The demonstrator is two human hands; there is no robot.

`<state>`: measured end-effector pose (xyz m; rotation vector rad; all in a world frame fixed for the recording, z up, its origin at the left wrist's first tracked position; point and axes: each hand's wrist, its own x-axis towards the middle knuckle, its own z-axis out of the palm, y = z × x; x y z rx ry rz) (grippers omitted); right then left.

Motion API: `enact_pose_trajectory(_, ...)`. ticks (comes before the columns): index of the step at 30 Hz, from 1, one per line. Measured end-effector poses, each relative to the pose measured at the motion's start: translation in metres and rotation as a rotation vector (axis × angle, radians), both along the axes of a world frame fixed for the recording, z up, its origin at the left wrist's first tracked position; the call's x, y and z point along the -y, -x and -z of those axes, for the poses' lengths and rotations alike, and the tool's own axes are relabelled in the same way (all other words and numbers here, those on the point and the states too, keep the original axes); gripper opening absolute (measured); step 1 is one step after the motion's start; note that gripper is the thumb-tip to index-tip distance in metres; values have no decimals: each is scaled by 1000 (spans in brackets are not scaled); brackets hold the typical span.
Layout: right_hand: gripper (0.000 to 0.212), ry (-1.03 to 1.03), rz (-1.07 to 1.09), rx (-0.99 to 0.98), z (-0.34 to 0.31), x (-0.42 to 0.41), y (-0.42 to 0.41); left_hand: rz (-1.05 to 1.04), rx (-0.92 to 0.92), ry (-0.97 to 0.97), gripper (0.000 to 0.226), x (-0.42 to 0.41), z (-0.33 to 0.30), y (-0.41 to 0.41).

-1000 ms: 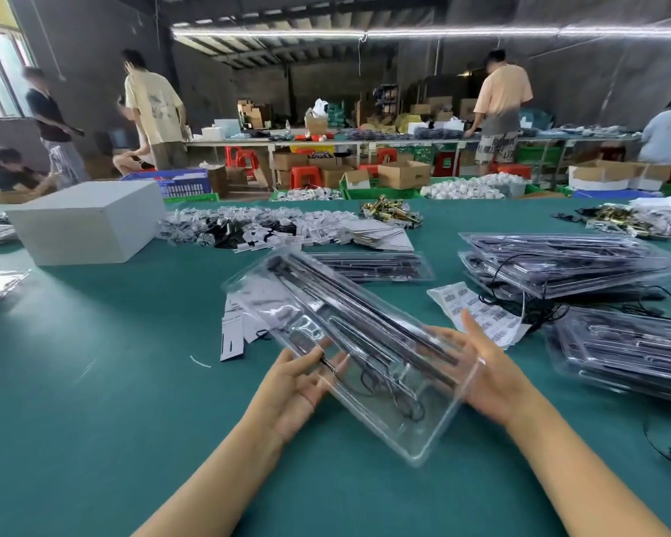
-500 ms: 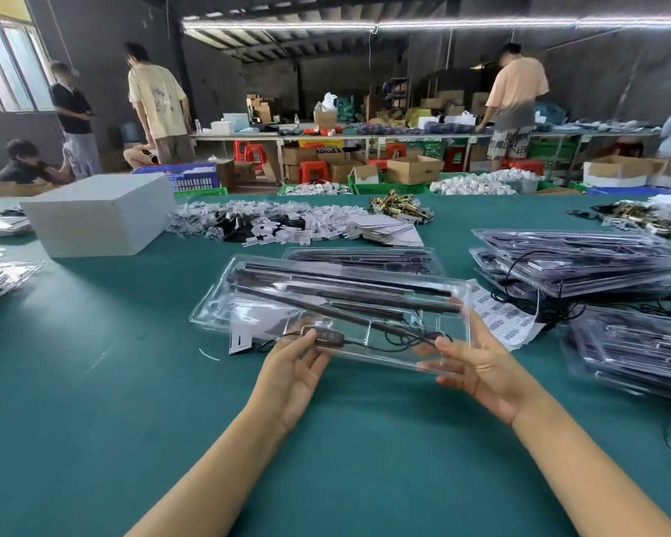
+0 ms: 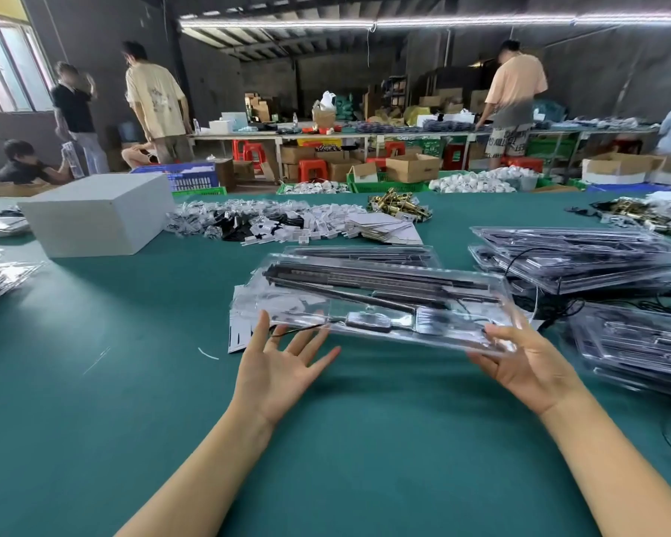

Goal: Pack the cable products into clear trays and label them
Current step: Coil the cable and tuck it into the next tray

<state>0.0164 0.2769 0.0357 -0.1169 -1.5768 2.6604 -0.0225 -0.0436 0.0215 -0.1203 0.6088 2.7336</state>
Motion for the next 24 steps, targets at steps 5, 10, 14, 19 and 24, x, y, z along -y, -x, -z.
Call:
enact_pose_trajectory(5,31,203,179,67,-4,1,0,108,-162,8,37,1,-1,-4)
enact_pose_trajectory(10,12,253,340,179,-1,-1,0,-85,-148,84,17,7,-3,0)
enact_pose_trajectory(14,9,274,437,185,2,-5,0,-178,-127,186,23,18,-6,8)
enact_pose_trajectory(19,10,38,535,244,4,-2,3,-217,-125,120,30,18,-8,11)
enact_pose_trajectory(24,54,-641,762,425,9,6,3,-305,-352,556,13,5,-6,3)
